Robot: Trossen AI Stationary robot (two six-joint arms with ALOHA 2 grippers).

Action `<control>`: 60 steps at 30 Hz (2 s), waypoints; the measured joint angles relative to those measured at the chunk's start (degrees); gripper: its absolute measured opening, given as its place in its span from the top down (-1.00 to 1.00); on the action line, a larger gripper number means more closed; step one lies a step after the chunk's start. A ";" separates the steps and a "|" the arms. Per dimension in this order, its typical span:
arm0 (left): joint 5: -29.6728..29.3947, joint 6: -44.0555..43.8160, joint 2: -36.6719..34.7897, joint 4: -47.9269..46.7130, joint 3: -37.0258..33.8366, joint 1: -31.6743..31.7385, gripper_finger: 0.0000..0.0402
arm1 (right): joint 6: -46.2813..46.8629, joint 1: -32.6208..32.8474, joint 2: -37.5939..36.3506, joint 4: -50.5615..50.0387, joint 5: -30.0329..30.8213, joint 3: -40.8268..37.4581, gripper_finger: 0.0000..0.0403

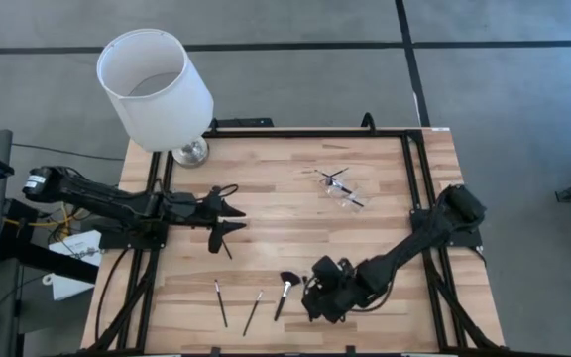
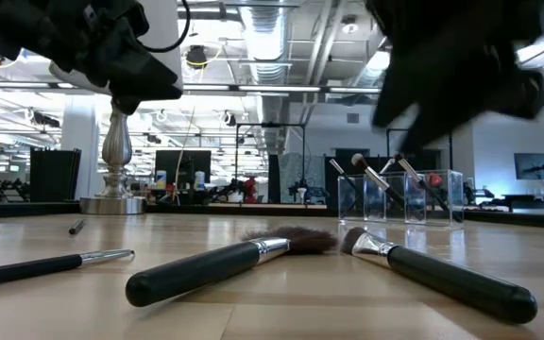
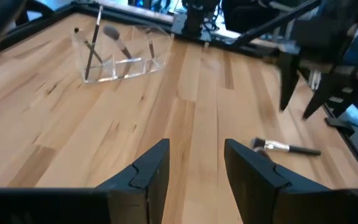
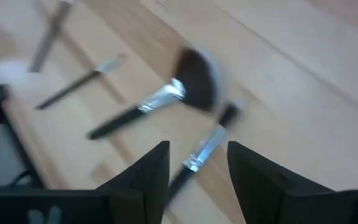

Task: Put items in baskets/containers
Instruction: Put the blush brush into the transparent organizer

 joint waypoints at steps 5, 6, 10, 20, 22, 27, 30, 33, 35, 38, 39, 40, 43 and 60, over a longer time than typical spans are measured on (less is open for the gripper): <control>-0.44 0.00 0.92 1.79 0.02 0.02 0.25 | 4.36 0.60 5.71 1.60 -0.52 0.00 0.26; -0.44 0.00 0.92 1.60 0.02 0.02 0.25 | 3.44 0.55 6.75 2.74 -0.52 0.02 0.26; -0.43 -0.02 0.94 2.93 0.02 0.02 0.25 | 1.27 0.03 9.39 2.18 1.32 0.99 0.26; -0.43 0.00 0.90 4.55 0.02 0.02 0.25 | 2.34 -1.54 13.69 6.21 2.58 1.46 0.40; -0.43 0.00 0.90 4.66 0.02 0.00 0.25 | 2.36 -1.28 13.81 6.25 2.61 1.44 0.53; -0.43 0.69 0.91 4.91 0.02 0.02 0.25 | 1.27 -0.99 13.40 6.27 3.43 1.33 0.93; -0.43 1.64 0.90 4.92 0.02 0.02 0.25 | 1.15 -1.01 13.45 3.94 3.97 1.49 0.87; -0.43 1.64 0.90 4.93 0.02 0.01 0.25 | 1.14 -1.51 11.22 -4.86 4.76 1.26 0.90; -0.43 1.68 0.91 4.97 0.02 0.02 0.25 | 1.01 -1.82 8.54 -13.07 6.23 0.74 0.95; -0.50 1.73 0.90 5.23 0.02 0.02 0.25 | 3.33 -1.54 0.54 -25.07 16.04 1.22 0.93; -0.52 1.73 0.90 5.25 0.02 0.02 0.25 | 5.07 -1.18 -2.25 -30.51 20.69 1.33 0.92; -0.54 1.73 0.90 5.27 0.02 0.02 0.25 | 7.01 -0.75 -4.52 -36.25 25.22 1.25 0.91; -0.64 1.73 0.90 5.32 0.02 0.02 0.25 | 16.96 1.07 -9.26 -51.03 42.90 0.04 0.96; -0.65 1.73 0.92 6.02 0.02 0.00 0.25 | 35.49 -18.90 -11.95 -34.70 66.80 -32.09 0.97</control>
